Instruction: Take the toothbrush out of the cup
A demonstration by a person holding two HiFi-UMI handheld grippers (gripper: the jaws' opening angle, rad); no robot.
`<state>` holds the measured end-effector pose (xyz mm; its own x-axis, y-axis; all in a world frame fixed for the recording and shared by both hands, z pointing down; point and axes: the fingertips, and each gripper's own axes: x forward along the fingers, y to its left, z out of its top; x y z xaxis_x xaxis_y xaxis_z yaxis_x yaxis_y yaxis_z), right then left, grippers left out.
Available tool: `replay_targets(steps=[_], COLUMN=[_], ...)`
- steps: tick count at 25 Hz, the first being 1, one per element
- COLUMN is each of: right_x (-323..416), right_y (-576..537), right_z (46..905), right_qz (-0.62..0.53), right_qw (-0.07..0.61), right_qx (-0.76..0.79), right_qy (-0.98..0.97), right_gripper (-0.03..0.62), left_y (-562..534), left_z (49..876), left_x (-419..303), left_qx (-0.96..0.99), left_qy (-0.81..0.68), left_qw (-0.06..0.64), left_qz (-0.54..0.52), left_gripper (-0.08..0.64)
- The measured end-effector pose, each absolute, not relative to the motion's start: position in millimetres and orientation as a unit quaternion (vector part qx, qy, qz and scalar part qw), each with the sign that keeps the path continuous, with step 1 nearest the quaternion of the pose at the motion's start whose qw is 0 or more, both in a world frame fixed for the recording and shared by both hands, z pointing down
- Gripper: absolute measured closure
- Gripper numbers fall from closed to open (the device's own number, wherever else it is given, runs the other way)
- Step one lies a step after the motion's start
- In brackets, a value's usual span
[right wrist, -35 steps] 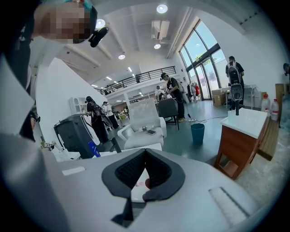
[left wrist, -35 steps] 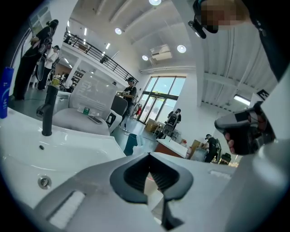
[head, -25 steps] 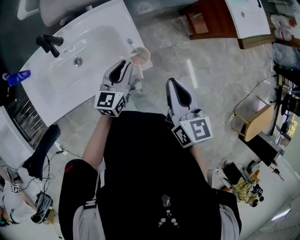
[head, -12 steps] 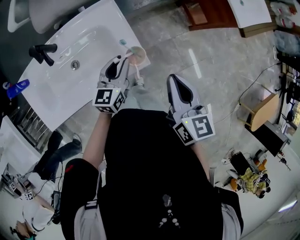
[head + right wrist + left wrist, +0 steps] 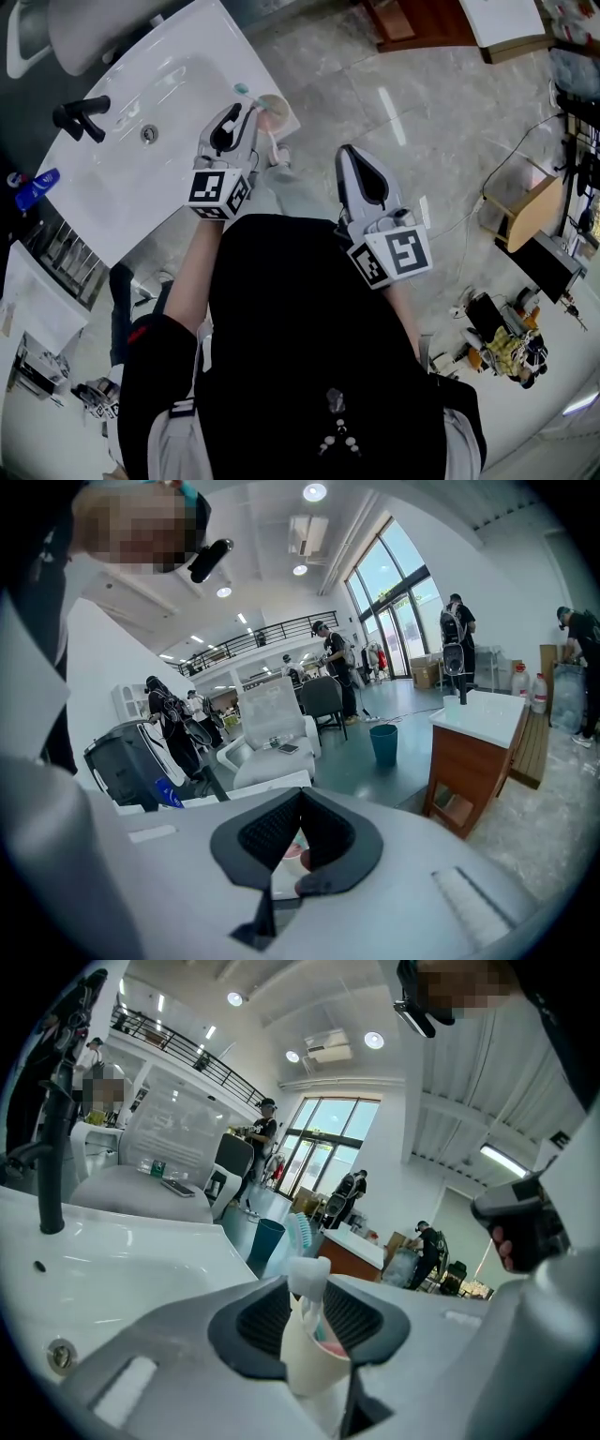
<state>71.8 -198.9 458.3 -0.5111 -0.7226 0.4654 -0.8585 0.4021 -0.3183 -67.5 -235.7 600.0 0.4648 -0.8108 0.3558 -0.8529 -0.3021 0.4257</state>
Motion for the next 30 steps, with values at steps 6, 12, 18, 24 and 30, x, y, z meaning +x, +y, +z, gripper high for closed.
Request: replay_targets(steps=[6,12,18,24,30], right_x=[71,74,73,71,74], right_y=[-200,-201,-199,-198,-197], right_z=[461,460,461,463,461], right_qz=[0.268,0.268,0.269,0.269,0.269], right_qw=[0.128,0.126,0.125,0.126,0.126], right_qx=[0.484,0.485,0.482,0.479,0.481], right_qy=[-0.823,-0.823,-0.825,-0.826,-0.825], right_gripper=[0.591,0.591,0.591,0.591,0.591], left_y=[-234,-226,-220,-219,-221], left_z=[605,602,601,599,594], left_x=[-69,-68,-73,-76,-71], left_qx=[0.8,0.799,0.793,0.793,0.797], left_qy=[-0.52,-0.522,-0.531,-0.535,-0.532], left_qw=[0.296,0.297,0.298,0.289,0.284], left_qz=[0.037,0.038,0.034,0.035,0.035], left_gripper=[0.457,0.457,0.457,0.48,0.534])
